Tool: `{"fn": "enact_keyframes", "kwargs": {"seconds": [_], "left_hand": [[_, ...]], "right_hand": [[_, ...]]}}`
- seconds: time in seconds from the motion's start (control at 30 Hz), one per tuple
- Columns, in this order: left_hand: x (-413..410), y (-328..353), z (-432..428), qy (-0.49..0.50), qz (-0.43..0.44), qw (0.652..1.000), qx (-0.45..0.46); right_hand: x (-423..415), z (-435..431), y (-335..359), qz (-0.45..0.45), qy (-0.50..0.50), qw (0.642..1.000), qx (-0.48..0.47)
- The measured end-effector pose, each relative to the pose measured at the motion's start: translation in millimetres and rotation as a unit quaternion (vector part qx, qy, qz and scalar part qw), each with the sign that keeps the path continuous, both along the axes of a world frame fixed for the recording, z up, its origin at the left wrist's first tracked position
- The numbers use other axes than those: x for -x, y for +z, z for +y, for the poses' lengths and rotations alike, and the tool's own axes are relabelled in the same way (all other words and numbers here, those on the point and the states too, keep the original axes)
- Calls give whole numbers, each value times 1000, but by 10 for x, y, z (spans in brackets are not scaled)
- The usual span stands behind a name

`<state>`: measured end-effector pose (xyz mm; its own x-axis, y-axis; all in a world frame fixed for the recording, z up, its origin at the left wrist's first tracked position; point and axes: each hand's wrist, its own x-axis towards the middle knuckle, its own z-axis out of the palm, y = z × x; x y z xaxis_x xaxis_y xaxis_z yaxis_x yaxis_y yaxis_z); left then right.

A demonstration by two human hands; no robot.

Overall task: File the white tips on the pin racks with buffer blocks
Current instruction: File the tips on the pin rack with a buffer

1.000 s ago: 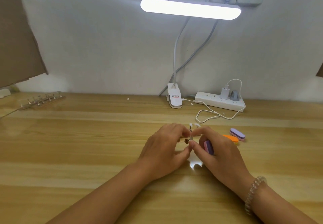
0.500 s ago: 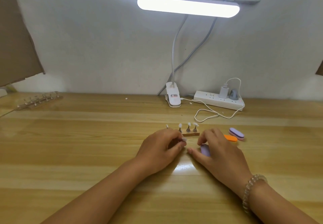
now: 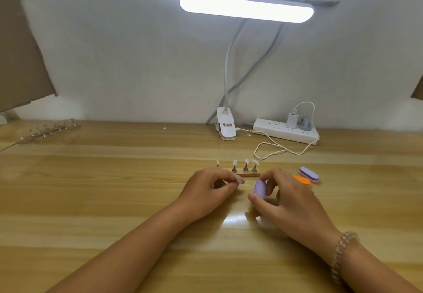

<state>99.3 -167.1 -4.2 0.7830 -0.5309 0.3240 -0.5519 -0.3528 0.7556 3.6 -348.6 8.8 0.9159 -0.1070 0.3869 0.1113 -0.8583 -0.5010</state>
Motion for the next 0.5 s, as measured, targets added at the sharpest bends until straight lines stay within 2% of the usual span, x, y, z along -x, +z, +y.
{"fn": "enact_keyframes", "kwargs": {"seconds": [0.07, 0.13, 0.3, 0.5], "left_hand": [[15, -7, -8, -13, -9, 1000, -2], [32, -17, -14, -27, -30, 999, -15], [61, -20, -10, -19, -77, 996, -49], [86, -6, -5, 5, -133, 986, -100]], "right_hand": [[-12, 44, 14, -30, 39, 996, -69], [-32, 102, 12, -41, 68, 992, -98], [-52, 91, -11, -22, 91, 989, -118], [-77, 13, 7, 49, 116, 969, -214]]}}
